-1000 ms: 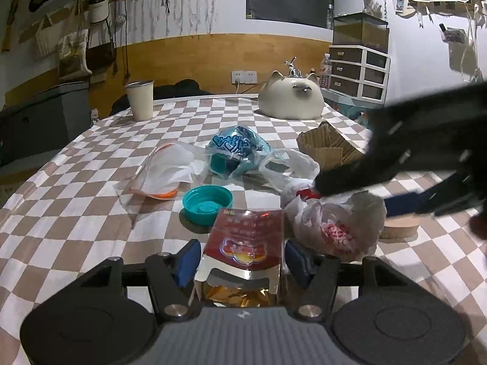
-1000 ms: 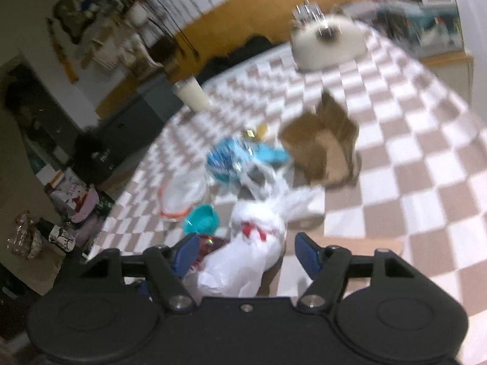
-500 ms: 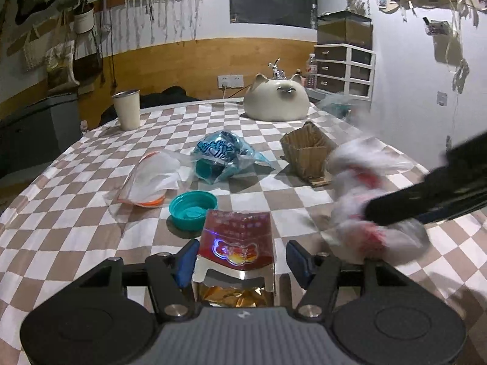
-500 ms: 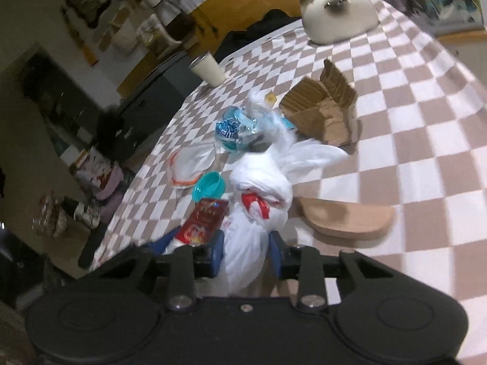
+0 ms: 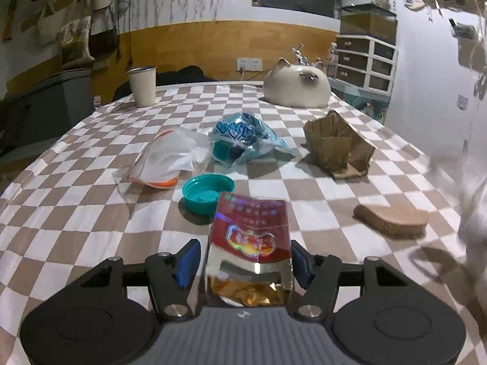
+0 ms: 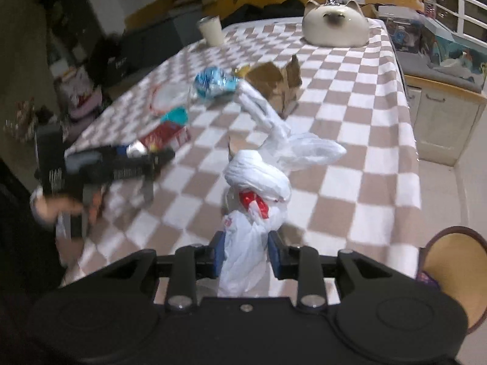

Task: Collect trash
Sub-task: 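Lift the red snack box with the left tool while the right tool carries the white bag toward the wastebasket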

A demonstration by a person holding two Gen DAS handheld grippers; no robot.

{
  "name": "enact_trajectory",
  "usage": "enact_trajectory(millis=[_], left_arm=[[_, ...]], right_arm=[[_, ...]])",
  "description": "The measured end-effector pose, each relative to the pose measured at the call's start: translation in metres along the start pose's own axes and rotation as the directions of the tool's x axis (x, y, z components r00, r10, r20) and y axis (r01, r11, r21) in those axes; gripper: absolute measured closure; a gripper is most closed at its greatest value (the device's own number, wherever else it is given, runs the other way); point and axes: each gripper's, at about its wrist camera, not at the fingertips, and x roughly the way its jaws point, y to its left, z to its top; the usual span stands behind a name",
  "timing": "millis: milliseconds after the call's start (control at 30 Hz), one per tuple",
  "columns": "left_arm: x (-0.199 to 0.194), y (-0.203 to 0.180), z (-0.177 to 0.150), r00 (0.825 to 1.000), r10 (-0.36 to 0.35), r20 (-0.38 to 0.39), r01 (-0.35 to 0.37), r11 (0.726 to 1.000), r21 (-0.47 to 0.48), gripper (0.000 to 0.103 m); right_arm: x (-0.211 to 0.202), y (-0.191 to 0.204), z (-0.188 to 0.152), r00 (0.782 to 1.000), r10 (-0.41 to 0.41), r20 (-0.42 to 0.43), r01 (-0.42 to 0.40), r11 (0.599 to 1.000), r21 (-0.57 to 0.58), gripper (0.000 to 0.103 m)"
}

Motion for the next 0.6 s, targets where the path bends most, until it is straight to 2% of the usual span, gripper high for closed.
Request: enact_trajectory(millis=[100, 167, 200, 233, 333, 433, 600], left_arm=[[0.004, -0.003, 0.003, 1.0, -0.01, 0.002, 0.01, 1.0, -0.007, 0.04], [0.009, -0.007, 0.005, 1.0, 0.017, -0.015, -0.017, 1.0, -0.009, 0.04], [0.01, -0.008, 0.006, 0.999, 0.031, -0.016, -0.031, 0.999, -0.014, 0.041], [0.011, -0.01, 0.006, 0.999, 0.045, -0.014, -0.046, 0.999, -0.021, 0.05], [0.01, -0.019, 0.007, 0.996, 0.087, -0.01, -0.087, 0.996, -0.003, 0.05], [0.005, -0.025, 0.003, 0.997, 0.075, -0.014, -0.075, 0.997, -0.031, 0.05], [-0.015, -0.04, -0.01, 0.997, 0.081, -0.016, -0.082, 0.995, -0.057, 0.05]], right_arm=[[-0.002, -0.004, -0.006, 1.0, 0.008, 0.007, -0.009, 1.0, 0.009, 0.068], [0.001, -0.004, -0.007, 1.0, 0.006, 0.027, -0.007, 1.0, 0.02, 0.067], [0.002, -0.003, -0.007, 0.999, 0.0, 0.042, -0.001, 1.0, 0.026, 0.067], [0.004, -0.001, -0.007, 0.998, -0.013, 0.054, 0.011, 0.999, 0.037, 0.067], [0.008, 0.003, -0.009, 0.996, -0.043, 0.079, 0.038, 0.997, 0.065, 0.065], [0.013, 0.006, -0.011, 0.993, -0.085, 0.087, 0.078, 0.994, 0.082, 0.06], [0.023, 0.001, -0.016, 0.995, -0.073, 0.069, 0.064, 0.99, 0.127, 0.063]])
